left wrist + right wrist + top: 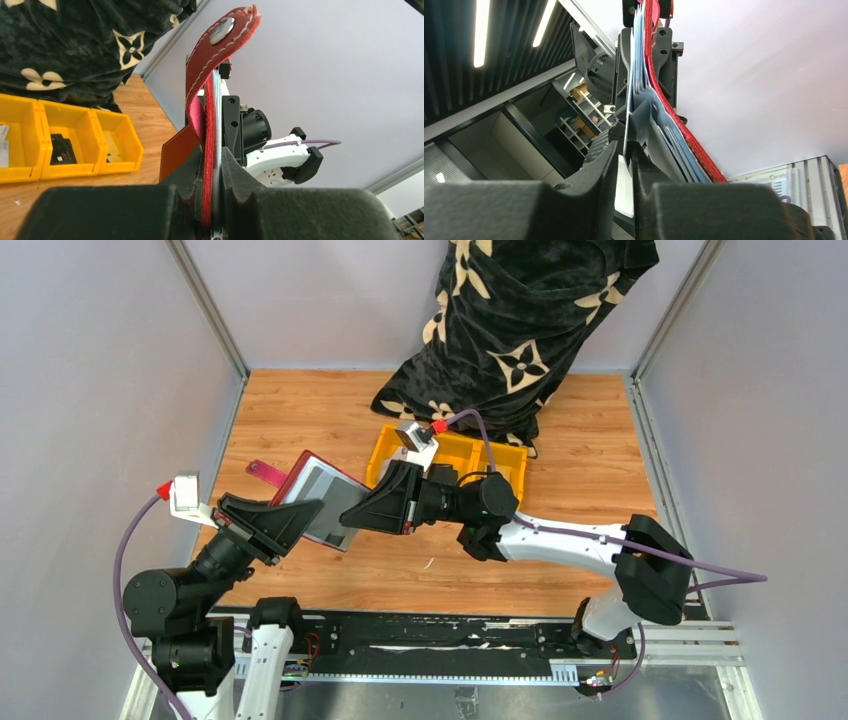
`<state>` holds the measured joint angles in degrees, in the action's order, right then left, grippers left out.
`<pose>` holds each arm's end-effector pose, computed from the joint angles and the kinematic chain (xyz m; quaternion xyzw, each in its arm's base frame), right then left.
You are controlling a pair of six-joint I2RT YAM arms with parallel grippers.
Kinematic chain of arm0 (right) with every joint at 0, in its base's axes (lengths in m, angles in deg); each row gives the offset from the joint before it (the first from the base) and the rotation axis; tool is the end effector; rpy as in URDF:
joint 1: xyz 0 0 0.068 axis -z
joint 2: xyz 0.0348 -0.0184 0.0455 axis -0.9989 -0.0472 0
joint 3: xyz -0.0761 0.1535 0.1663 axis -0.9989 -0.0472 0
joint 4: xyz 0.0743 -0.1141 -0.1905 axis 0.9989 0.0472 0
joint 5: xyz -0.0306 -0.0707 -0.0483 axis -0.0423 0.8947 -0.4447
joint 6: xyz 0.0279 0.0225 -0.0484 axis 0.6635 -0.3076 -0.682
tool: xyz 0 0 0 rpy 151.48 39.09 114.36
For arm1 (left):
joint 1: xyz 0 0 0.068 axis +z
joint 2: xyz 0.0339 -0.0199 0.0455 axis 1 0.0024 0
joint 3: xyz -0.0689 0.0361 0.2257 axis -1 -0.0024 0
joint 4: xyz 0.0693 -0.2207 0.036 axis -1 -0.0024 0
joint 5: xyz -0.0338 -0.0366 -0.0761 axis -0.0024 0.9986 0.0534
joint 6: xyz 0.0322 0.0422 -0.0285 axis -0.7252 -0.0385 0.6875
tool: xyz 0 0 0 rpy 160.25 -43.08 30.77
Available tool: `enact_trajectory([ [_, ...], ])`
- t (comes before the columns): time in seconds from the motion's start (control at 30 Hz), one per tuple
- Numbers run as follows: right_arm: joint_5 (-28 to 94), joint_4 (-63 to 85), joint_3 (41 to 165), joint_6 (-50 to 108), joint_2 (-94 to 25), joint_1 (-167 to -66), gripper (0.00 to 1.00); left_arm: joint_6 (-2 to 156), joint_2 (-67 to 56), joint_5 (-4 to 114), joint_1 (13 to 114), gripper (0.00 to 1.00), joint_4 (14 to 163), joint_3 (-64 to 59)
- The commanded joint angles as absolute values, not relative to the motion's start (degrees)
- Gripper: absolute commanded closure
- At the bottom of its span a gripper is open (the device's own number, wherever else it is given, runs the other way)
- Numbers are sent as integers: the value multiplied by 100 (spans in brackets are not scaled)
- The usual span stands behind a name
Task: Take the credit cards out of the card holder
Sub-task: Remove the credit card from the card holder, then place the credit card in the storage box.
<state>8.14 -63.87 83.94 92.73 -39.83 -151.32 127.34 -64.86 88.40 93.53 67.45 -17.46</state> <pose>0.1112 0.2827 0.3649 -0.2342 0.3866 0.8586 0.2420 0.0247 -0.0284 0.4033 -0.0321 0.6007 -0.5490 0.5802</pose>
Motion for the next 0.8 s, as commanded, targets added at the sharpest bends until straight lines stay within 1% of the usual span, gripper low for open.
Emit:
enact_trajectory([
  [0.0, 884, -6591, 8524, 9241, -3964, -15200, 91, 12512, -6521, 8670, 9338, 94, 6710, -1621],
  [0.03, 892, -6578, 8464, 9232, -3942, -15187, 97, 12474, -6522, 8633, 9340, 94, 6672, -1606],
  [0.07, 891, -6558, 8390, 9220, -3897, -15170, 100, 12430, -6522, 8597, 9338, 94, 6642, -1590],
  [0.33, 548, -6175, 7297, 8971, -3198, -14843, 100, 12261, -6488, 8210, 9338, 93, 6525, -1456],
  [0.47, 63, -5642, 6816, 8884, -2681, -14247, 100, 12197, -6487, 8198, 9338, 94, 6518, -1464],
  [0.53, -200, -4555, 6780, 8574, -2228, -13735, 100, 12117, -6500, 8224, 9340, 93, 6522, -1485],
  [0.6, -149, -2570, 7090, 7566, -1881, -13268, 100, 11981, -6504, 8270, 9339, 93, 6517, -1519],
  [0.67, 365, -274, 7733, 6244, -1813, -12952, 100, 11841, -6505, 8338, 9339, 93, 6523, -1571],
  [0.7, 579, 409, 8141, 5676, -1929, -12757, 100, 11757, -6490, 8381, 9345, 93, 6528, -1615],
  [0.77, 704, 1085, 8466, 5313, -2311, -12490, 100, 11529, -6452, 8473, 9341, 93, 6483, -1687],
])
